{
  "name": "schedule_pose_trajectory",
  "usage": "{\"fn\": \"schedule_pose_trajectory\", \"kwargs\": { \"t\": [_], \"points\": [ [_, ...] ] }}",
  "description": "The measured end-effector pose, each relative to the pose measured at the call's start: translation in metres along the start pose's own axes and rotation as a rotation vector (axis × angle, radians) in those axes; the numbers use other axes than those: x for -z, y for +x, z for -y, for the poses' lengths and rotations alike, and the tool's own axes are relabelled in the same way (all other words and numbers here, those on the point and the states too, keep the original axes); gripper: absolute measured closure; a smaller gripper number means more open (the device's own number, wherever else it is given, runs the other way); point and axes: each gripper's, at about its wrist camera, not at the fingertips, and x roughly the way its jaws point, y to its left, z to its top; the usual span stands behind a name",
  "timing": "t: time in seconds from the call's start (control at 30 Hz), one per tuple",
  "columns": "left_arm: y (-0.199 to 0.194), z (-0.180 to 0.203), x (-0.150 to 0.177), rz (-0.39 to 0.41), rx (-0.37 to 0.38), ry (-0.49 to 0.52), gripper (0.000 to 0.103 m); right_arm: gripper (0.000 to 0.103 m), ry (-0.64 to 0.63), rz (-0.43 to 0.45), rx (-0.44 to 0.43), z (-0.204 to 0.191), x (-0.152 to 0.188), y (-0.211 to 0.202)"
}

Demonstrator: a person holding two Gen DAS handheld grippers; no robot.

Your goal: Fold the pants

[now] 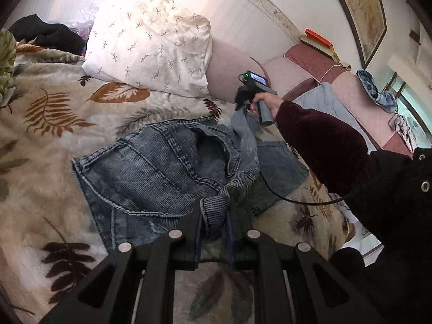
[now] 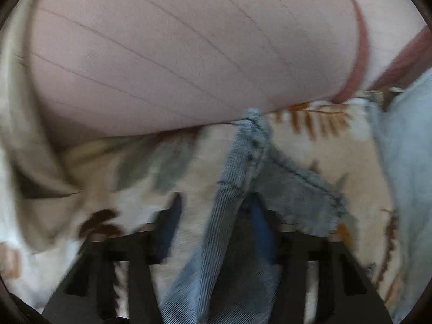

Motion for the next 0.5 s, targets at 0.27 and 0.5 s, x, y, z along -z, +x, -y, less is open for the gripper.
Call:
{"fn": "schedule_pose_trajectory", "kwargs": {
  "t": [0.27, 0.5],
  "points": [
    [-0.024, -0.019, 0.001, 0.035, -0.05, -0.048, 0.086, 0.096, 0.25, 0.164, -0.246, 0.11, 0.062, -0.071],
    [-0.029, -0.041, 0.004, 0.039, -0.128, -0.116, 0.086, 0.096, 0.418, 0.212, -0.409, 0.222, 0.181, -0.115]
  ]
}}
